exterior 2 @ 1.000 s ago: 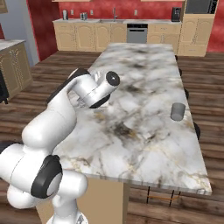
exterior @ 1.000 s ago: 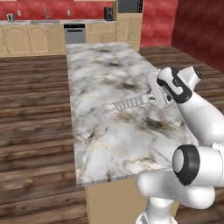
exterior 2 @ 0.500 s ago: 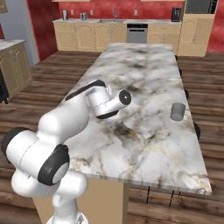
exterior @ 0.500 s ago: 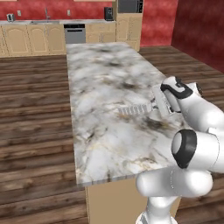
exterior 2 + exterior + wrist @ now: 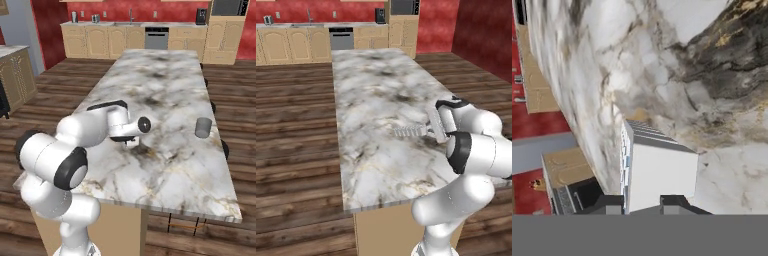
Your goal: Open the freezer door, pick up the ice cube tray from the freezer, and place it on the dining counter.
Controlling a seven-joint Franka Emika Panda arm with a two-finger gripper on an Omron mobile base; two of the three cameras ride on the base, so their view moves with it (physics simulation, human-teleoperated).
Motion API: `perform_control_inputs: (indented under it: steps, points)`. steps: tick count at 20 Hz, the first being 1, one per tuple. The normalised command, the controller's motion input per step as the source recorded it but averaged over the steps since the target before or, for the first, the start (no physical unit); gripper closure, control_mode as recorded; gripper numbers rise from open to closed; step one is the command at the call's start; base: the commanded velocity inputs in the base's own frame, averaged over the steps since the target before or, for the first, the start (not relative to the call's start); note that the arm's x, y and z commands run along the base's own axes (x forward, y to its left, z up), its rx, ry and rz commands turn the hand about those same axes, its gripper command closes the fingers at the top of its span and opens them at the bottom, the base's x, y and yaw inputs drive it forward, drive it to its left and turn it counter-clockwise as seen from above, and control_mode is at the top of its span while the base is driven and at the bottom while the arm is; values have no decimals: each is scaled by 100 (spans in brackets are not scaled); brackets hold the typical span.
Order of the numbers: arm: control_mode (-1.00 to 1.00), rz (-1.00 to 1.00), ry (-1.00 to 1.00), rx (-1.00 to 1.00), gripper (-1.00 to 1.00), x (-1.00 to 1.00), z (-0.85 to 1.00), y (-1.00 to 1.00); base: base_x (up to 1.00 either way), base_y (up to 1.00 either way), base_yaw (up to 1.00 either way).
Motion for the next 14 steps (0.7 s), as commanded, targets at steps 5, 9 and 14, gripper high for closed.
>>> perform_control_inputs:
  steps: [5, 9, 14]
  points:
    - [-100, 0, 0, 0, 100, 27, -49, -5, 0, 0, 0]
    - [-100, 0, 0, 0, 100, 25, -42, -9, 0, 0, 0]
    - [-100, 0, 10, 0, 100, 20, -16, -10, 0, 0, 0]
